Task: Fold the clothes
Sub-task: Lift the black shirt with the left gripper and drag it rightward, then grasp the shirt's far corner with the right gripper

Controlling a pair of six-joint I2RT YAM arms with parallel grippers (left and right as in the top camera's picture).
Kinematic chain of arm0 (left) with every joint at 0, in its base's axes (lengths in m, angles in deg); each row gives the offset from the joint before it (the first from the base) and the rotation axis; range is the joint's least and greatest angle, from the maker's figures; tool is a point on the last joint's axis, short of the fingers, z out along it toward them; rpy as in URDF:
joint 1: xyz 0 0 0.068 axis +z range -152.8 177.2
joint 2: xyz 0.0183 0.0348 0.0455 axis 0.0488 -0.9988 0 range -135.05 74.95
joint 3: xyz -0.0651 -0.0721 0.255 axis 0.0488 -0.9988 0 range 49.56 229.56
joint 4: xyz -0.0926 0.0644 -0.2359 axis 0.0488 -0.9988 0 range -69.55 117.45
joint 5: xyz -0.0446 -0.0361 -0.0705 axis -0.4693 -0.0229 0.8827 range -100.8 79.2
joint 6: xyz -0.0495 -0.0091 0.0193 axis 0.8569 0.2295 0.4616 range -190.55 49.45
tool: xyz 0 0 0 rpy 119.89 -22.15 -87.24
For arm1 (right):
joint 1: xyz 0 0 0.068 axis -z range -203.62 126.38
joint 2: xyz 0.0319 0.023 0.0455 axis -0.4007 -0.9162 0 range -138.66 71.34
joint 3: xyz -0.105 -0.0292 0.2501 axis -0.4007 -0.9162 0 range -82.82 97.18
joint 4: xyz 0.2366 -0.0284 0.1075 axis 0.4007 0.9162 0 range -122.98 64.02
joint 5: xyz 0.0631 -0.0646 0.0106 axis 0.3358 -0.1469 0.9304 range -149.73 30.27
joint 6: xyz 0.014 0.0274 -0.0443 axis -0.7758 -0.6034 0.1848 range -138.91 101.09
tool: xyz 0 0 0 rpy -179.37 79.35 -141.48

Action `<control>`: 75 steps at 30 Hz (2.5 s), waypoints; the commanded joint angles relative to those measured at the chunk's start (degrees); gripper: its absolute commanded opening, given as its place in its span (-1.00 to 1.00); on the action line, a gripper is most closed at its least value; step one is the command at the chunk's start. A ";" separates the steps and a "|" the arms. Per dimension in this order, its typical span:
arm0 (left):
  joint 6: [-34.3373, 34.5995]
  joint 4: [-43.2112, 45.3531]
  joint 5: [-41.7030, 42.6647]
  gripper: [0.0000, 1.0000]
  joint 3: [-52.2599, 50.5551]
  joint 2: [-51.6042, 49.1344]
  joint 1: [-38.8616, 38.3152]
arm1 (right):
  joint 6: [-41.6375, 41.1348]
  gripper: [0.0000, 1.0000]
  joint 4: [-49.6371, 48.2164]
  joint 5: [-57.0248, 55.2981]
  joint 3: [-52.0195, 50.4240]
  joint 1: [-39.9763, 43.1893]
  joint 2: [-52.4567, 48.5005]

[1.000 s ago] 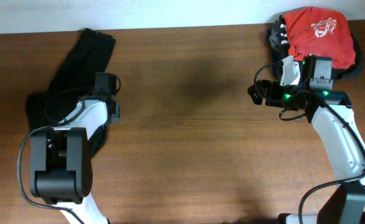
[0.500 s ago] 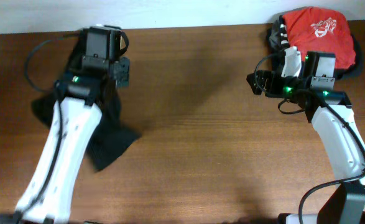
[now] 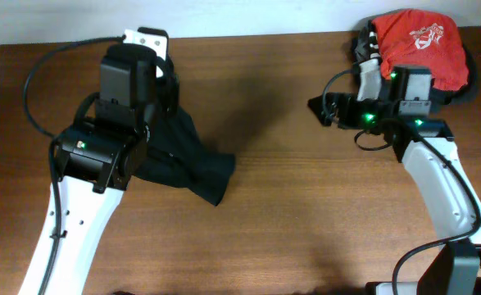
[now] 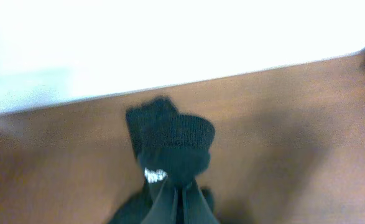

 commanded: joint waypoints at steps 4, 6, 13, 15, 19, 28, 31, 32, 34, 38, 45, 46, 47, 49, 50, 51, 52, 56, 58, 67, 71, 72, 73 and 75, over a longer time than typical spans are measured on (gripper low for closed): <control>0.48 14.88 6.62 -0.99 0.48 1.33 -0.17 | 6.95 0.94 3.17 4.96 1.05 -3.87 -0.24; 2.14 21.24 9.88 -0.99 0.50 1.33 -0.17 | 6.93 0.93 3.15 4.96 1.07 -3.91 -0.22; 8.79 33.09 26.64 -0.99 3.58 1.40 -0.17 | 6.23 0.93 3.17 5.25 1.29 -1.84 -0.15; 9.68 31.74 31.87 -0.99 5.44 1.60 -0.17 | 5.84 0.94 3.17 6.16 1.64 -0.42 -0.15; 9.99 22.77 42.29 -0.99 10.27 1.66 -0.55 | 5.84 0.93 3.17 9.29 2.73 2.82 -0.15; 0.50 -20.06 21.07 -0.99 18.25 1.60 1.62 | 5.86 0.94 3.37 10.69 3.21 5.20 -0.17; 0.07 -24.96 10.91 -0.99 18.23 0.85 3.02 | 5.84 0.93 3.41 8.50 3.21 3.65 -0.20; 0.02 -25.88 7.37 -0.99 18.21 0.52 3.43 | 5.84 0.94 3.56 7.54 3.21 2.97 -0.20; -1.25 -26.53 2.03 -0.99 18.18 -0.39 4.02 | 5.38 0.94 3.65 4.98 3.19 0.96 -0.24; -4.04 -26.21 -2.91 -0.99 18.16 -2.64 5.07 | 2.49 0.94 3.02 -3.96 3.19 -3.96 -0.74; -4.66 -25.83 -3.15 -0.99 18.16 -6.71 5.68 | -5.55 0.95 -3.72 -16.44 3.19 -11.52 -6.32; -4.63 -25.77 -3.43 -0.99 18.16 -6.84 5.75 | -6.19 0.95 -4.44 -16.76 3.19 -11.76 -7.02; -4.63 -25.57 -4.28 -0.99 18.16 -7.02 5.86 | -7.58 0.95 -6.10 -17.27 3.19 -12.22 -8.59; -4.63 -25.24 -6.08 -0.99 18.16 -7.06 5.86 | -9.92 0.94 -8.70 -17.97 3.19 -12.57 -11.15; -4.63 -25.11 -7.08 -0.99 18.16 -7.04 5.86 | -11.67 0.93 -10.73 -18.58 3.19 -12.63 -13.25; -4.63 -24.98 -8.11 -0.99 18.16 -7.04 5.86 | -12.74 0.91 -12.17 -18.88 3.19 -12.63 -14.78; -4.63 -24.98 -8.57 -0.99 18.16 -7.04 5.86 | -13.29 0.88 -12.96 -18.97 3.19 -12.63 -15.78; -4.63 -24.96 -9.35 -0.99 18.16 -7.06 6.73 | -18.49 0.67 -14.69 -18.93 3.19 -12.63 -21.18; -4.63 -24.96 -9.35 -0.99 18.16 -7.06 7.32 | -22.10 0.64 -14.51 -18.62 3.19 -12.66 -22.51; -4.61 -24.98 -9.31 -0.99 18.16 -7.63 7.74 | -37.00 0.41 -16.09 -17.84 3.19 -12.66 -24.72; -4.61 -24.96 -8.90 -0.99 18.16 -8.44 7.74 | -39.91 0.38 -17.81 -17.16 3.19 -13.16 -26.34; -4.61 -24.96 -8.90 -0.99 18.16 -8.63 7.72 | -39.91 0.38 -18.47 -16.94 3.19 -13.46 -26.56; -4.63 -24.98 -8.90 -0.99 18.16 -8.85 7.72 | -39.91 0.38 -18.80 -16.98 3.19 -13.81 -26.71; -4.61 -25.00 -8.90 -0.99 18.16 -9.42 7.72 | -39.91 0.38 -19.08 -17.00 3.19 -14.21 -26.80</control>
